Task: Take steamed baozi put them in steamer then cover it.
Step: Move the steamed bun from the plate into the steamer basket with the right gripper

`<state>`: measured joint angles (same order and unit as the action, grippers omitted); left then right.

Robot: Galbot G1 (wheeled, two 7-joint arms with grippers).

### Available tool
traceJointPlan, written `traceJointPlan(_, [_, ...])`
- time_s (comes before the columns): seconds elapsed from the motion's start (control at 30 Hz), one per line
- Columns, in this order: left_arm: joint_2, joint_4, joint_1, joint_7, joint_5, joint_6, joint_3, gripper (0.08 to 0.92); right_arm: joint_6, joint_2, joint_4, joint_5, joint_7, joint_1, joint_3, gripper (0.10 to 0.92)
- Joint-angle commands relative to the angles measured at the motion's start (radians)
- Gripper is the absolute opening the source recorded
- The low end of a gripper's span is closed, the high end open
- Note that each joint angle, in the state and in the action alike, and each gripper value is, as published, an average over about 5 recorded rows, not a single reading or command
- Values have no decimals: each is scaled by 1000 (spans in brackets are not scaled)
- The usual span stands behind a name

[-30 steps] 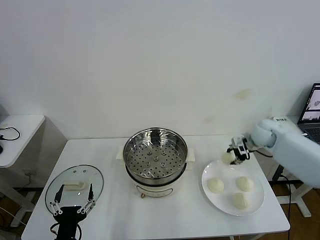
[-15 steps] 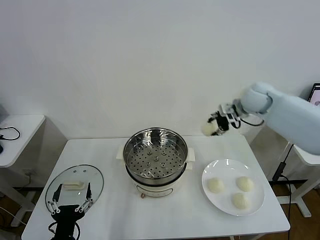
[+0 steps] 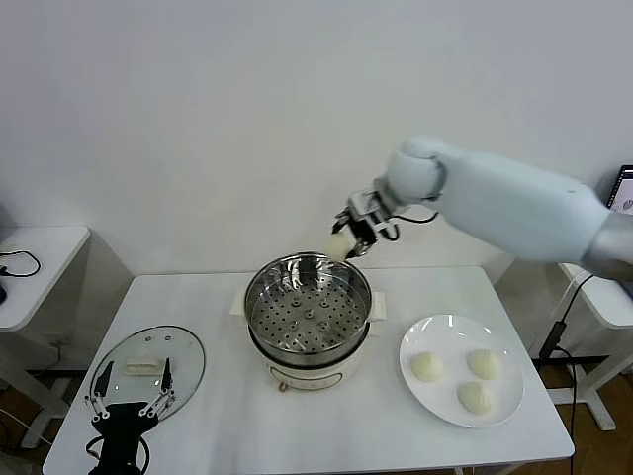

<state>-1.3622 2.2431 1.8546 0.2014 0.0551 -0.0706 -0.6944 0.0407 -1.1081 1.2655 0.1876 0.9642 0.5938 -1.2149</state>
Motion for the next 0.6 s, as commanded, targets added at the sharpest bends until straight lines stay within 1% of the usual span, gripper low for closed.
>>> traceJointPlan(0.03, [0, -2, 0, 0, -9, -4, -10, 823, -161, -194, -49, -98, -2, -9, -66, 577])
traceJointPlan(0.3, [-11, 2, 2, 0, -11, -8, -15, 823, -300, -253, -160, -313, -13, -64, -75, 584])
traceJointPlan(0.6, [-12, -12, -10, -1, -12, -8, -15, 823, -413, -283, -276, -484, -47, -141, -51, 585])
